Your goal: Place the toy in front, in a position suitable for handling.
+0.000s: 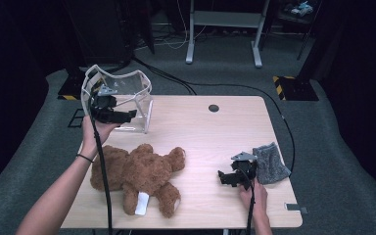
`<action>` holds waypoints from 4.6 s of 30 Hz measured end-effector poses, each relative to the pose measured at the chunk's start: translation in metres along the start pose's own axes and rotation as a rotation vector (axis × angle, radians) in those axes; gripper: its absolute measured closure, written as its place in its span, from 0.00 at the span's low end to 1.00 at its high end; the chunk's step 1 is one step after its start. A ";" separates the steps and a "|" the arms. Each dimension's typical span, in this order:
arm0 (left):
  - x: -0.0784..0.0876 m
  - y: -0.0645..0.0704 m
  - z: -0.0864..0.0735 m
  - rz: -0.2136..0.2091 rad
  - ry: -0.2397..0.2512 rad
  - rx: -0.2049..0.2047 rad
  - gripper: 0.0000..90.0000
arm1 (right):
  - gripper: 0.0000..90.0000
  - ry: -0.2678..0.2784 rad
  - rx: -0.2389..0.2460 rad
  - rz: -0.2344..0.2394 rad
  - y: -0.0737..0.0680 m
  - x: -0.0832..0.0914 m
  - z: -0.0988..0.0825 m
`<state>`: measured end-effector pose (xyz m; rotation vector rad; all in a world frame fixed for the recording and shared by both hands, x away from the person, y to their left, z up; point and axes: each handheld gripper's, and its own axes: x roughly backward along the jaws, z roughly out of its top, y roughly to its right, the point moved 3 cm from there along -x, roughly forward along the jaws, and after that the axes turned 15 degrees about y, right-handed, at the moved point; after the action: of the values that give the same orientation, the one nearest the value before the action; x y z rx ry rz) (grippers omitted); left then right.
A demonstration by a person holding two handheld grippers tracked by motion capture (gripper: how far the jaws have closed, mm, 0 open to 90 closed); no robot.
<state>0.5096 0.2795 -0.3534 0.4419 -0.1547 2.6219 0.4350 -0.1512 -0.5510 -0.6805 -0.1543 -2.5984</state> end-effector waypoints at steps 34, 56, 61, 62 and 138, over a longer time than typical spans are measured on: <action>0.099 -0.011 -0.095 -0.010 0.014 0.079 0.05 | 0.14 0.001 -0.044 0.055 -0.012 0.012 0.003; 0.124 -0.010 -0.162 -0.025 0.005 0.172 0.00 | 0.14 0.019 -0.025 0.157 -0.061 0.003 0.052; 0.124 -0.003 -0.171 -0.052 -0.014 0.146 0.00 | 0.14 0.029 -0.015 0.182 -0.074 -0.004 0.062; 0.124 -0.002 -0.172 -0.056 -0.016 0.144 0.00 | 0.14 0.034 -0.015 0.188 -0.078 -0.006 0.065; 0.103 0.023 -0.190 -0.145 0.095 0.157 0.64 | 0.76 0.066 0.051 0.332 -0.127 -0.054 0.096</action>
<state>0.3593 0.3395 -0.4985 0.3651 0.1112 2.5146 0.4623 0.0045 -0.4928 -0.5499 -0.0785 -2.2872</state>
